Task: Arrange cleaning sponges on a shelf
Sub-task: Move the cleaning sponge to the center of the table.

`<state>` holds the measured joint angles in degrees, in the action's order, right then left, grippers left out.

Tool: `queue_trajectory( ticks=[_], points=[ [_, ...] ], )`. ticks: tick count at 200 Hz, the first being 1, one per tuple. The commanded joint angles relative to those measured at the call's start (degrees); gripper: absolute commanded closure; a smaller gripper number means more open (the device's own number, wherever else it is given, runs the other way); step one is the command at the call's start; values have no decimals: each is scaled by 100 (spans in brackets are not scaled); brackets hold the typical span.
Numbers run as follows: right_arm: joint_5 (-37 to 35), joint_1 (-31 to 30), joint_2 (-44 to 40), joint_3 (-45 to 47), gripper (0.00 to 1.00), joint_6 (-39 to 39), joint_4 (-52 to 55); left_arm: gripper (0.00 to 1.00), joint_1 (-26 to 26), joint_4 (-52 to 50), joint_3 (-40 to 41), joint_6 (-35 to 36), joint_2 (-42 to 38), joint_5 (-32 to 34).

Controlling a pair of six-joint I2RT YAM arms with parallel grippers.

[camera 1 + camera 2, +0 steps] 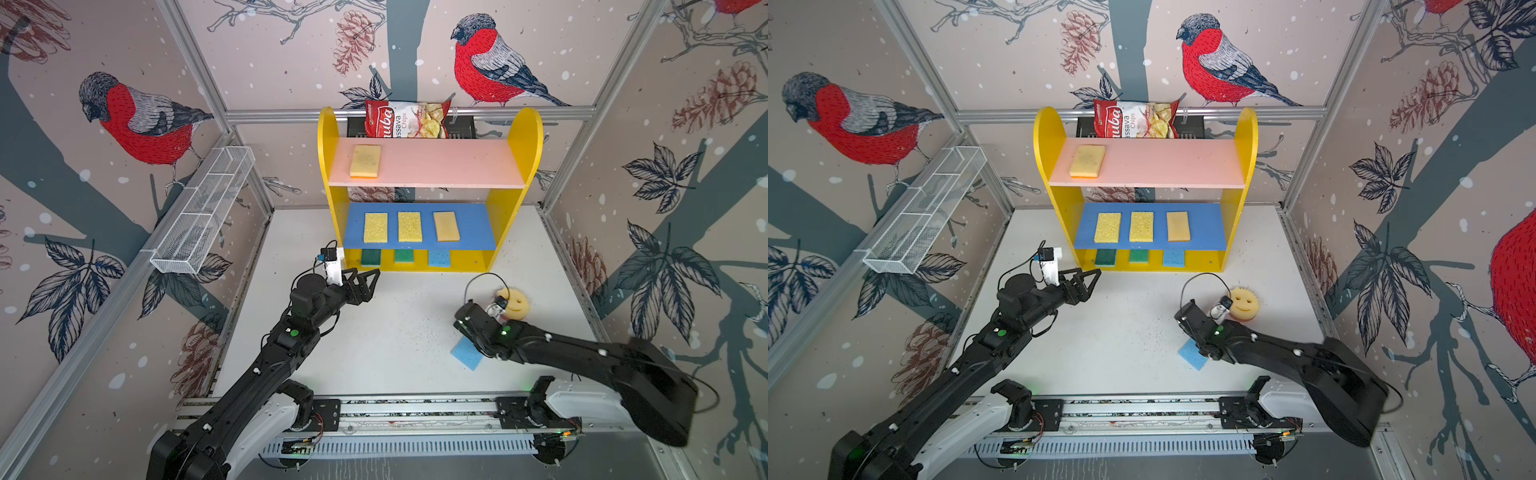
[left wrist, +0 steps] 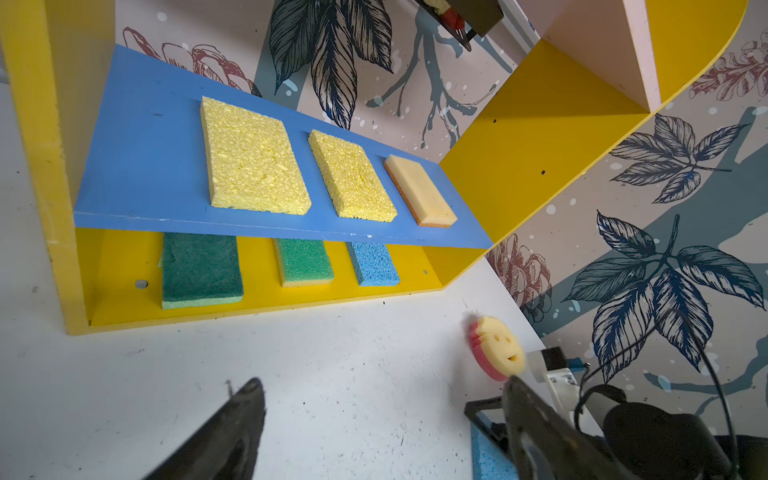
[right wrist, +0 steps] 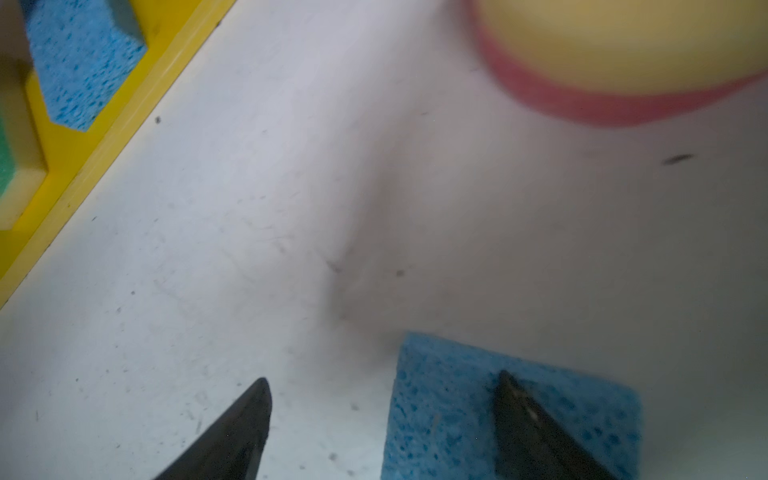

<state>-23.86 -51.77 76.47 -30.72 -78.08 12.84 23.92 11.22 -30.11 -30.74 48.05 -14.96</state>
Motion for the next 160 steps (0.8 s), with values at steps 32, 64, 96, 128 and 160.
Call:
queue_trajectory(
  ticks=[32, 64, 96, 128, 160],
  points=[
    [1063, -223, 2101, -1680, 16, 706, -1331, 12, 6, -331, 209, -114, -558, 225],
    [1477, -284, 2879, -2480, 16, 1058, -1559, 12, 7, -856, 361, -118, -1127, 596],
    [1518, -281, 3030, -2903, 17, 1570, -1597, 12, 6, -1216, 431, -158, -1444, 847],
    [1375, -222, 2832, -3275, 19, 2378, -1300, 12, 7, -1320, 510, -275, -1587, 968],
    [1071, -180, 2283, -3121, 21, 2865, -1074, 12, 7, -1347, 601, -325, -1556, 965]
  ],
)
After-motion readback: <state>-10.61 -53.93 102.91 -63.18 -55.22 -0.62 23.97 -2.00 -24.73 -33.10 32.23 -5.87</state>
